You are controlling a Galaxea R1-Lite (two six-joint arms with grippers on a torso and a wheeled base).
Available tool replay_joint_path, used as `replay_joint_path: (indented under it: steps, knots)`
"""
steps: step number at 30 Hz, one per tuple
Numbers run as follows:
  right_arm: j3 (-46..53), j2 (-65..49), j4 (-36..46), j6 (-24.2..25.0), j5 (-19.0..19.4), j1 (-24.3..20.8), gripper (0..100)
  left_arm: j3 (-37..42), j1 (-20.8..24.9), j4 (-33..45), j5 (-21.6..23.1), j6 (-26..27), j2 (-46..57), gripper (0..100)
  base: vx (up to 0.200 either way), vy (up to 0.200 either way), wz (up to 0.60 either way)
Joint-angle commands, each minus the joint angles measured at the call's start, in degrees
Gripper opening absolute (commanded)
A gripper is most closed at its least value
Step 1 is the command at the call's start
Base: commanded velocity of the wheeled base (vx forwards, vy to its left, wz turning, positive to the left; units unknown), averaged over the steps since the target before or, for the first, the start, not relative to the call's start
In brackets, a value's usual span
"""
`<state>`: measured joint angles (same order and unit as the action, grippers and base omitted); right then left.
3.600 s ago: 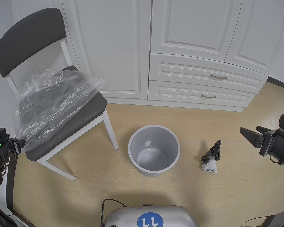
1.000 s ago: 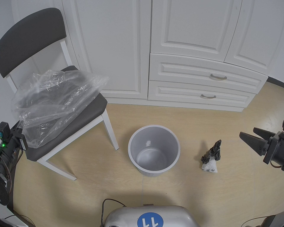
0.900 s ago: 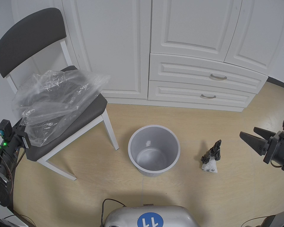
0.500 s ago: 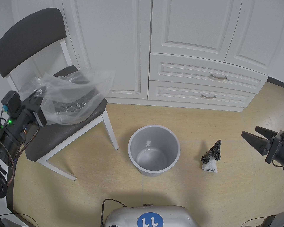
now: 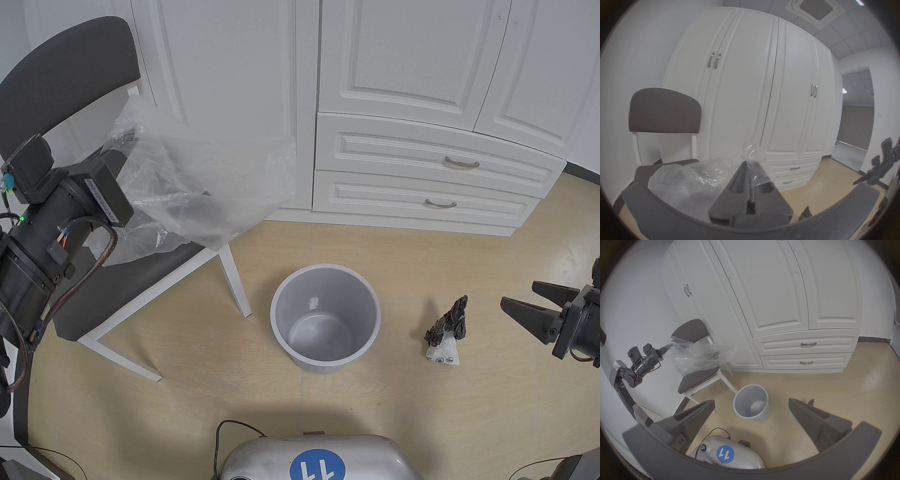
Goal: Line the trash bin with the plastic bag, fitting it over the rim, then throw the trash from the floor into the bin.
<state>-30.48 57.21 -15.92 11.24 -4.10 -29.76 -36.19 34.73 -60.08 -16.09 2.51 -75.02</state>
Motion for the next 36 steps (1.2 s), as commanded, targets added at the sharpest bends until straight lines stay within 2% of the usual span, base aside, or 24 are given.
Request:
replay_joint_path:
  steps: [1,6,10,17,22,25,29,36]
  knots:
    - [0.15,0.53,0.10,0.19,-0.03,-0.92,100,-1.16,4.56,0.05,-0.43,-0.49,0.05,0,0.000,0.000,0.00]
    - [0.33,0.36,0.01,0.27,0.05,-1.97,100,-1.25,7.37,0.05,-0.52,-0.31,1.72,0,0.000,0.000,0.00]
    - [0.95,0.09,-0.34,2.03,0.05,-2.15,100,-1.16,7.90,0.13,-0.52,-0.14,3.92,0,0.000,0.000,0.00]
    - [0.59,0.71,-0.51,2.21,-0.47,-2.23,100,-1.16,8.07,0.05,-0.43,-0.05,4.36,0,0.000,0.000,0.00]
    - [0.95,3.79,-1.31,2.91,-0.03,-3.11,100,-1.07,10.01,-0.13,-0.43,-0.05,4.36,0,0.000,0.000,0.00]
    - [1.21,3.96,-3.50,3.00,-0.56,-5.57,100,-1.07,10.62,-0.31,-0.43,0.04,4.36,0,0.000,0.000,0.00]
    - [1.21,5.37,-4.47,3.53,-1.18,-6.01,100,-0.63,10.88,-0.57,-0.17,0.13,4.36,0,0.000,0.000,0.00]
    - [0.95,7.04,-6.32,5.55,-3.81,-8.21,100,-0.72,14.05,-0.13,-0.34,0.30,6.99,0,0.000,0.000,0.00]
